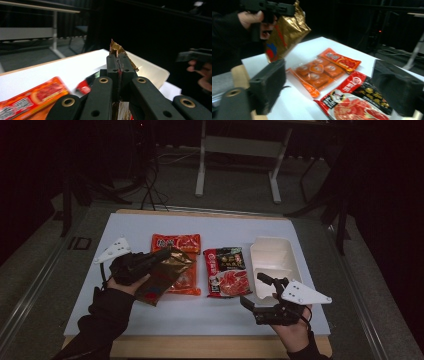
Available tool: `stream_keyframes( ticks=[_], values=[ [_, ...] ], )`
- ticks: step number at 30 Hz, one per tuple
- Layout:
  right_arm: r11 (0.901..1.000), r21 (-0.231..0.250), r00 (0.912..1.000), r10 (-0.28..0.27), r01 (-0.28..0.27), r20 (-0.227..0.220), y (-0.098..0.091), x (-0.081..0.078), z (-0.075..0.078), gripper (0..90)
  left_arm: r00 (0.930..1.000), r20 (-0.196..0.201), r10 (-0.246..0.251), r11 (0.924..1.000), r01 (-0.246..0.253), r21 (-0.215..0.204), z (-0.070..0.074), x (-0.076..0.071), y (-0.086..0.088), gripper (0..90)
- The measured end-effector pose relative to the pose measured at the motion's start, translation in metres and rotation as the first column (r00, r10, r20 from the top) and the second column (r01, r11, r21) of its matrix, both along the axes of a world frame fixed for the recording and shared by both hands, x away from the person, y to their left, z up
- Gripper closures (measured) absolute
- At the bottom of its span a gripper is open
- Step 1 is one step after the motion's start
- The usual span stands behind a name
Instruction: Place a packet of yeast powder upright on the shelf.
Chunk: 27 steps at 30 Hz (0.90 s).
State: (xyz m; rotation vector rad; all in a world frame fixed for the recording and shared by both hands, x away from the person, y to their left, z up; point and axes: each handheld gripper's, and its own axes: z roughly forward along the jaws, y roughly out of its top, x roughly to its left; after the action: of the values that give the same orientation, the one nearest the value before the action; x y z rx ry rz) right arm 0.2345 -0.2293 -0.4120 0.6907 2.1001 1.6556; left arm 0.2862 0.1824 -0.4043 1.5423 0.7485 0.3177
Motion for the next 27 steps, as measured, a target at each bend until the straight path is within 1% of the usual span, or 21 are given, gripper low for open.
stream_keyframes(
  ticks=[2,4,5,6,8,9,11,12,13,15,16,17,18,19,21,22,23,24,25,26,27],
  values=[
    [0.9999,0.013,1.0,0.005,-0.004,-0.005,0.001,0.001,0.0,14.1,0.9997,-0.002,-0.024,0.9992,0.024,-0.033,-0.002,0.0,-0.007,90.0],
    [0.9999,0.011,0.9998,0.012,-0.012,-0.014,0.002,0.002,0.001,14.8,0.9983,0.004,-0.057,0.9959,0.058,-0.07,-0.005,0.0,-0.013,90.0],
    [0.9999,0.011,0.9998,0.012,-0.012,-0.014,0.002,0.002,0.001,14.8,0.9971,-0.002,-0.076,0.9933,0.075,-0.087,-0.006,0.0,-0.016,90.0],
    [0.9999,0.008,0.9998,0.015,-0.015,-0.012,0.002,0.002,0.001,14.9,0.9956,0.001,-0.093,0.9911,0.093,-0.095,-0.007,0.0,-0.02,90.0],
    [0.9997,0.012,0.9997,0.021,-0.02,-0.013,0.003,0.003,0.002,14.9,0.9935,-0.003,-0.114,0.9893,0.113,-0.093,-0.009,0.0,-0.029,90.0],
    [0.9995,0.017,0.9995,0.027,-0.026,-0.018,0.005,0.005,0.004,14.9,0.9918,0.004,-0.128,0.9868,0.128,-0.099,-0.011,0.0,-0.033,90.0],
    [0.9991,0.024,0.9993,0.034,-0.033,-0.018,0.006,0.006,0.005,14.9,0.9877,-0.006,-0.156,0.9815,0.155,-0.113,-0.014,0.001,-0.042,90.0],
    [0.999,0.026,0.9992,0.036,-0.036,-0.019,0.007,0.006,0.005,14.9,0.986,0.003,-0.167,0.9792,0.166,-0.116,-0.016,0.001,-0.046,90.0],
    [0.999,0.023,0.9991,0.037,-0.037,-0.02,0.009,0.008,0.005,14.9,0.9837,0.001,-0.18,0.9762,0.178,-0.123,-0.017,0.001,-0.051,90.0],
    [0.998,0.039,0.9982,0.051,-0.05,-0.032,0.014,0.012,0.006,14.9,0.9793,0.009,-0.202,0.969,0.202,-0.143,-0.019,0.001,-0.059,90.0],
    [0.998,0.039,0.9982,0.051,-0.05,-0.032,0.014,0.012,0.006,14.9,0.9767,0.004,-0.214,0.9668,0.213,-0.142,-0.019,0.001,-0.063,90.0],
    [0.9975,0.044,0.9977,0.057,-0.055,-0.037,0.015,0.014,0.007,14.9,0.975,0.001,-0.222,0.9637,0.22,-0.151,-0.02,0.001,-0.066,90.0],
    [0.9966,0.051,0.9969,0.066,-0.064,-0.042,0.017,0.015,0.007,14.9,0.9726,0.007,-0.232,0.9588,0.23,-0.167,-0.021,0.001,-0.069,90.0],
    [0.9966,0.05,0.9968,0.068,-0.066,-0.043,0.018,0.016,0.007,14.9,0.9691,0.004,-0.247,0.9548,0.244,-0.17,-0.021,0.001,-0.073,90.0],
    [0.9958,0.049,0.9958,0.079,-0.077,-0.045,0.022,0.018,0.008,16.5,0.9673,0.018,-0.253,0.9512,0.252,-0.178,-0.021,-0.001,-0.079,90.0],
    [0.9949,0.046,0.9946,0.091,-0.089,-0.05,0.025,0.02,0.008,20.2,0.963,0.02,-0.269,0.944,0.267,-0.193,-0.021,-0.001,-0.082,90.0],
    [0.9949,0.046,0.9946,0.091,-0.089,-0.05,0.025,0.02,0.008,20.2,0.9622,0.029,-0.271,0.9414,0.271,-0.2,-0.021,-0.001,-0.084,90.0],
    [0.9942,0.041,0.9932,0.102,-0.1,-0.057,0.027,0.021,0.008,25.2,0.96,0.032,-0.278,0.9369,0.278,-0.211,-0.021,-0.001,-0.086,90.0],
    [0.9942,0.041,0.9932,0.102,-0.1,-0.057,0.027,0.021,0.008,25.2,0.9557,0.03,-0.293,0.9282,0.292,-0.231,-0.022,-0.001,-0.089,90.0],
    [0.9938,0.041,0.9924,0.106,-0.103,-0.063,0.027,0.022,0.008,26.4,0.9554,0.037,-0.293,0.924,0.293,-0.246,-0.023,-0.001,-0.09,90.0],
    [0.9938,0.041,0.9924,0.106,-0.103,-0.063,0.027,0.022,0.008,26.4,0.9554,0.037,-0.293,0.924,0.293,-0.246,-0.023,-0.001,-0.09,90.0]
  ],
)
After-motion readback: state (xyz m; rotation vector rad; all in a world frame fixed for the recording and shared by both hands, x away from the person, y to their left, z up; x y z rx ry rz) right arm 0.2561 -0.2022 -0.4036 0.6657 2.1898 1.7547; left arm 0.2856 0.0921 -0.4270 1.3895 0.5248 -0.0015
